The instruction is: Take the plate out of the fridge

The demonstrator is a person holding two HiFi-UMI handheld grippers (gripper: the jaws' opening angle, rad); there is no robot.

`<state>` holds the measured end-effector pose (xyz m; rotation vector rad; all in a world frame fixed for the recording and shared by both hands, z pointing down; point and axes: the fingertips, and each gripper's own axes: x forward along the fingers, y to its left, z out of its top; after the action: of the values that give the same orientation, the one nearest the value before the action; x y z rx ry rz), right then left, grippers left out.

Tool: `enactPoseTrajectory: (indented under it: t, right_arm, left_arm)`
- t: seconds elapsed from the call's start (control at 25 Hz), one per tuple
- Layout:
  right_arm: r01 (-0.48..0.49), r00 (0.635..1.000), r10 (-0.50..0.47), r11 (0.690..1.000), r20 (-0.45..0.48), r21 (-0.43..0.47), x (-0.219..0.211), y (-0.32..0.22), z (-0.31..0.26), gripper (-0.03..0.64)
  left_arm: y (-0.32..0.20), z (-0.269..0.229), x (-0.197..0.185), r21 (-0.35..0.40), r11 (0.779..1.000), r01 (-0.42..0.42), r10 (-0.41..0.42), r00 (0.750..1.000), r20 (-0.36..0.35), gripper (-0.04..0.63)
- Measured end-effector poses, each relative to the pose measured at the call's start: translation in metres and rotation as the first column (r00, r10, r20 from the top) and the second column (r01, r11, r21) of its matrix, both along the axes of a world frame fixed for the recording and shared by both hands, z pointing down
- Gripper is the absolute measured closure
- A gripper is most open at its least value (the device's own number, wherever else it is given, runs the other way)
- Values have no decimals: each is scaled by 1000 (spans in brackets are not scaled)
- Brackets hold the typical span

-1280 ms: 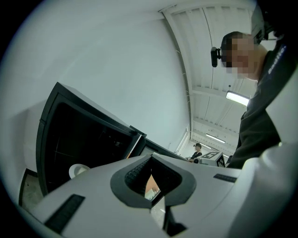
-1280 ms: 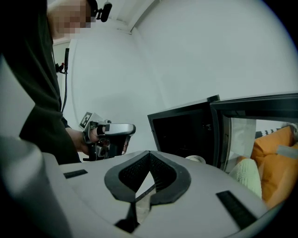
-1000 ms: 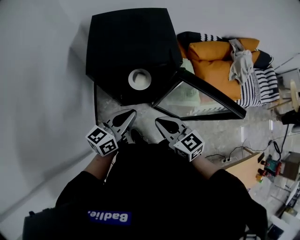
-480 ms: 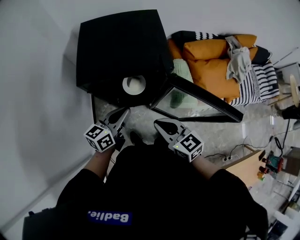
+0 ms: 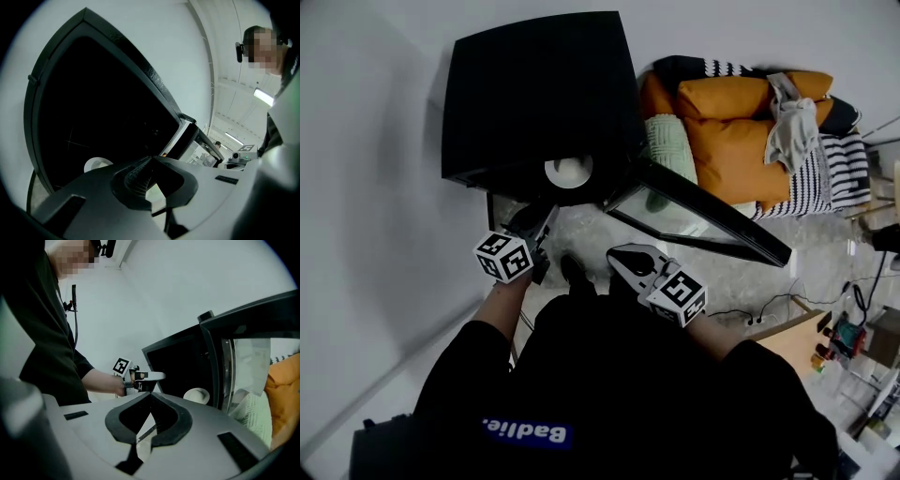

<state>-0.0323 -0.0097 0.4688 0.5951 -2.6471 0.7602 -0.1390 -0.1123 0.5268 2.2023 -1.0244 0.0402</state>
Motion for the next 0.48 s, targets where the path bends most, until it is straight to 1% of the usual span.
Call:
enactPoseTrajectory:
  t: [0.24, 0.48]
  right_arm:
    - [0, 1000, 0, 999, -9, -36, 12, -3, 14, 609]
    - [15, 999, -18, 998, -36, -65, 23, 6, 24, 609]
  left_arm:
    - [-24, 38, -6, -24, 999, 38, -37, 998, 49, 589]
    - [-44, 78, -18, -68, 991, 117, -111, 990, 86, 586]
